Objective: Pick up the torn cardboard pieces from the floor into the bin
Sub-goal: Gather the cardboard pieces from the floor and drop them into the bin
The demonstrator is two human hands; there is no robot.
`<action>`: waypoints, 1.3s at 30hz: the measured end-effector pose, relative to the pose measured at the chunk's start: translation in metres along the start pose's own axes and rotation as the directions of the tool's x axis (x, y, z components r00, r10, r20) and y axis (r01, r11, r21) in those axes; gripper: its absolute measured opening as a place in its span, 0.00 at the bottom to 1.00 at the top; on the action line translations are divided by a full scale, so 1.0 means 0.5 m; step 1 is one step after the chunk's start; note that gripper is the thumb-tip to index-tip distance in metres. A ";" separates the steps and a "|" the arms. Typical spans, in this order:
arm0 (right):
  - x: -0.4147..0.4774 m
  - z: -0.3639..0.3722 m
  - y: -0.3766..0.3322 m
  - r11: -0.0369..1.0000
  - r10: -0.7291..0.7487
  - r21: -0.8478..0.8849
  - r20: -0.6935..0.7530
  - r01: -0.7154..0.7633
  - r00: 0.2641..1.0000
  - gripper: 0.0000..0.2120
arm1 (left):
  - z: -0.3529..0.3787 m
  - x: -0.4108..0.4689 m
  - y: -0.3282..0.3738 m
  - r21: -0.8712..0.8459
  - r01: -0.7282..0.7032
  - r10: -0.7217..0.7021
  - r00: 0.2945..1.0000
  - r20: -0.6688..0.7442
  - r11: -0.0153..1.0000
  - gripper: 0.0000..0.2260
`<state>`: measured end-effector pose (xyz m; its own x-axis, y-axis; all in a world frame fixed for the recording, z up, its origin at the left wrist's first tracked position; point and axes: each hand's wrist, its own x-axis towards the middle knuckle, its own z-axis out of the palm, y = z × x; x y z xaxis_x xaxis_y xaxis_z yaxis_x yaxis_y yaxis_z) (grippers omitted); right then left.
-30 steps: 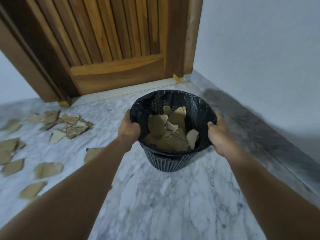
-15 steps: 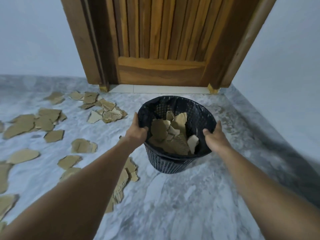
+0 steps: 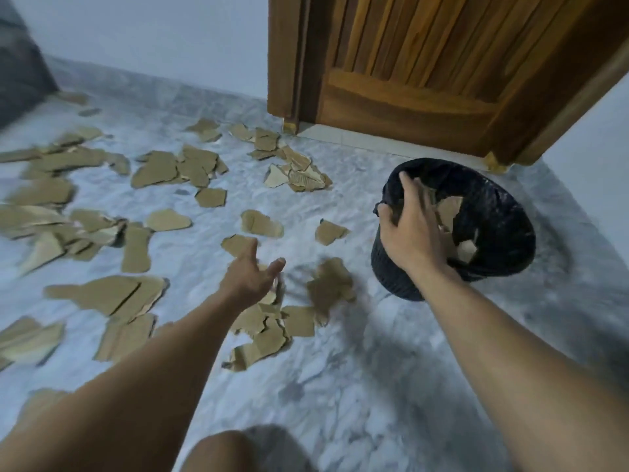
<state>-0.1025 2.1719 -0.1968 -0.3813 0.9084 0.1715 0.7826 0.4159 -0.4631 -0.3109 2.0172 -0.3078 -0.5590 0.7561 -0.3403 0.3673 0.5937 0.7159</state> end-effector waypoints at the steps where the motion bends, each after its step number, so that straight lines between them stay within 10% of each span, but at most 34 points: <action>1: -0.009 0.036 -0.011 0.999 -0.054 0.008 0.050 0.054 0.997 0.31 | 0.006 -0.012 -0.049 0.031 0.048 -0.048 0.999 0.000 0.998 0.42; 8: -0.039 0.252 0.090 0.999 0.049 -0.024 0.462 -0.043 0.886 0.51 | 0.097 -0.076 -0.216 0.326 0.315 -0.327 0.945 -0.018 0.892 0.55; 18: -0.042 0.525 0.140 0.969 0.188 -0.240 0.540 -0.064 0.820 0.48 | 0.238 -0.130 -0.363 0.563 0.243 -0.130 0.963 -0.235 0.790 0.28; 22: -0.011 0.598 0.044 0.976 0.008 -0.183 0.562 0.115 0.827 0.49 | 0.200 -0.167 -0.434 0.415 0.441 -0.170 0.821 -0.545 0.796 0.36; 27: -0.021 0.662 -0.071 0.941 -0.161 -0.123 0.658 0.315 0.736 0.51 | 0.162 -0.283 -0.510 -0.086 0.811 -0.653 0.399 -0.643 0.579 0.49; 31: -0.059 0.716 -0.150 0.881 -0.273 -0.114 0.668 0.458 0.692 0.53 | 0.150 -0.270 -0.528 -0.086 0.813 -0.675 0.413 -0.611 0.576 0.48; 35: -0.101 0.753 -0.208 0.828 -0.417 0.008 0.677 0.561 0.607 0.55 | 0.115 -0.190 -0.509 -0.146 0.567 -0.503 0.546 -0.670 0.811 0.45; 39: -0.122 0.769 -0.236 0.813 -0.490 0.120 0.669 0.569 0.559 0.58 | 0.020 -0.190 -0.554 -0.166 0.507 -0.394 0.384 -0.835 0.846 0.48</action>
<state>-0.3608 2.0510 -0.4870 -0.9256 0.2756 -0.2593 0.3605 0.8505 -0.3830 -0.3522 1.7838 -0.4797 -0.9802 -0.1733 0.0961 -0.0962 0.8402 0.5337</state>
